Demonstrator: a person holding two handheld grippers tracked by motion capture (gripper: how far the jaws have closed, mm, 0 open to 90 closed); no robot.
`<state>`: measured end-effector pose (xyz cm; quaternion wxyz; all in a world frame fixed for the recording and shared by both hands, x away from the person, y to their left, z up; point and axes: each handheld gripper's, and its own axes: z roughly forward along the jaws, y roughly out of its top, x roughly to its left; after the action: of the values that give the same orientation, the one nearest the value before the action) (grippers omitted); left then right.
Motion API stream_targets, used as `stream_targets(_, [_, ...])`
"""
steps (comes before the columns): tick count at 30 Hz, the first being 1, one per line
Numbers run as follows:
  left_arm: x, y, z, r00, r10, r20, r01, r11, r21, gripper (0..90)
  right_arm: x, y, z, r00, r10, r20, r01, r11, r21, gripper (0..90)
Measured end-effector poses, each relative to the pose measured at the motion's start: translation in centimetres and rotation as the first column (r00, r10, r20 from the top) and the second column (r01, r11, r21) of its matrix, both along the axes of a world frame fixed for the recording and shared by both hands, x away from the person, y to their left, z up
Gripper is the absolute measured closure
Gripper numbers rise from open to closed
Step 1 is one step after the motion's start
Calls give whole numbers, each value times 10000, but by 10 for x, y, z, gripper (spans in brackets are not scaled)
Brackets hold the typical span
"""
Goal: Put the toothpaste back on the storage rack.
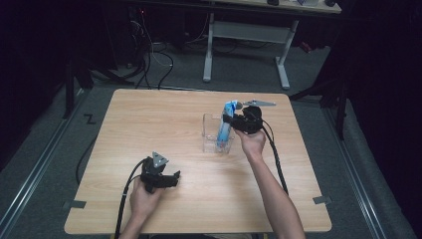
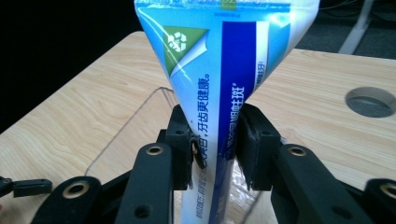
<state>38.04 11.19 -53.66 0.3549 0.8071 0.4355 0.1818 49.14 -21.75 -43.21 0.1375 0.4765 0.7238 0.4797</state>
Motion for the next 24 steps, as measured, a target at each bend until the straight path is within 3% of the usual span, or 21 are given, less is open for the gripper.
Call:
stream_targets(5, [0, 0, 0, 10000, -13, 4, 13, 10000, 22, 161, -1, -8, 5, 9991, -313, 284, 316, 9994, -114, 687])
stream_targets(18, [0, 0, 0, 10000, -2, -2, 2, 10000, 13, 161, -2, -14, 5, 9988, -370, 310, 383, 9984, -405, 683])
stream_targets(24, [0, 0, 0, 10000, -1, -2, 1, 10000, 12, 161, -6, -14, 8, 9985, -331, 443, 351, 9984, -452, 596])
